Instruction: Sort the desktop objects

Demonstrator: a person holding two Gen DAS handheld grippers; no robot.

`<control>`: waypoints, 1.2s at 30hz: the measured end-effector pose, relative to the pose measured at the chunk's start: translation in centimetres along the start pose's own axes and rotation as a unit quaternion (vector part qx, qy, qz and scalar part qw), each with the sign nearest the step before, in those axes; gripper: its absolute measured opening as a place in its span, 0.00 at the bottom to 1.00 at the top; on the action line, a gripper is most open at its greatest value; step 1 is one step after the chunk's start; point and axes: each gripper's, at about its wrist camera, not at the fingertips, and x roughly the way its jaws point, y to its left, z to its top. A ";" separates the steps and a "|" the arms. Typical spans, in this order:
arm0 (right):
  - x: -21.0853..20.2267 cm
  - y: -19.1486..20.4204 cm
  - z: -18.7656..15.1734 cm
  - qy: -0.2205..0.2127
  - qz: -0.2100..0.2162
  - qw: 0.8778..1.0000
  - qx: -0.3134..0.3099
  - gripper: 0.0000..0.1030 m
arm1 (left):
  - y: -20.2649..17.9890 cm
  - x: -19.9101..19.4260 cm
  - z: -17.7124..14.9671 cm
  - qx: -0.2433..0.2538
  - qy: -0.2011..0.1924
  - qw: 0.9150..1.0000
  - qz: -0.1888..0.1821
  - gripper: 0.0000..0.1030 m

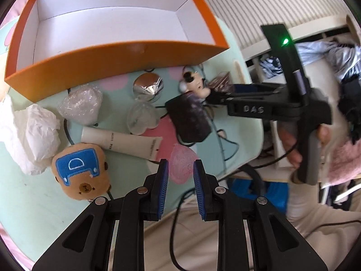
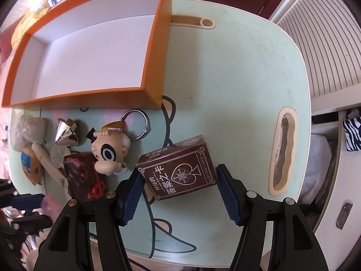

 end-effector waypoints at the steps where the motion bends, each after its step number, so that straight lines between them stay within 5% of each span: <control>1: 0.1 -0.1 0.0 0.000 -0.002 1.000 0.000 0.62 | -0.1 0.3 0.1 0.002 -0.001 1.000 -0.001 0.23; 7: 0.2 -0.8 -0.5 -0.012 -0.004 1.000 0.009 0.62 | -1.3 1.1 0.1 0.043 -0.009 0.998 0.035 0.24; 16: -1.5 -1.2 -2.4 -0.043 -0.014 0.999 0.011 0.62 | -0.9 0.2 -0.2 0.039 -0.035 0.998 0.044 0.29; 18: -1.7 2.1 -1.3 -0.051 -0.014 0.999 0.010 0.62 | -0.9 -0.2 -0.4 0.037 -0.041 0.997 0.046 0.33; 22: -2.3 2.4 0.0 -0.068 -0.017 0.998 0.009 0.62 | -0.6 -1.6 -1.1 0.033 -0.063 0.996 0.051 0.34; 28: -5.4 5.2 -2.3 -0.110 -0.006 0.994 0.009 0.62 | 0.1 -4.4 -3.2 0.024 -0.103 0.992 0.074 0.35; 32: -5.5 6.5 -4.5 -0.137 0.017 0.990 0.017 0.63 | 0.5 -4.8 -5.3 0.019 -0.120 0.988 0.098 0.50; 36: -4.6 8.6 -7.8 -0.152 0.045 0.987 0.028 0.63 | 1.4 -4.2 -7.8 -0.003 -0.131 0.986 0.098 0.50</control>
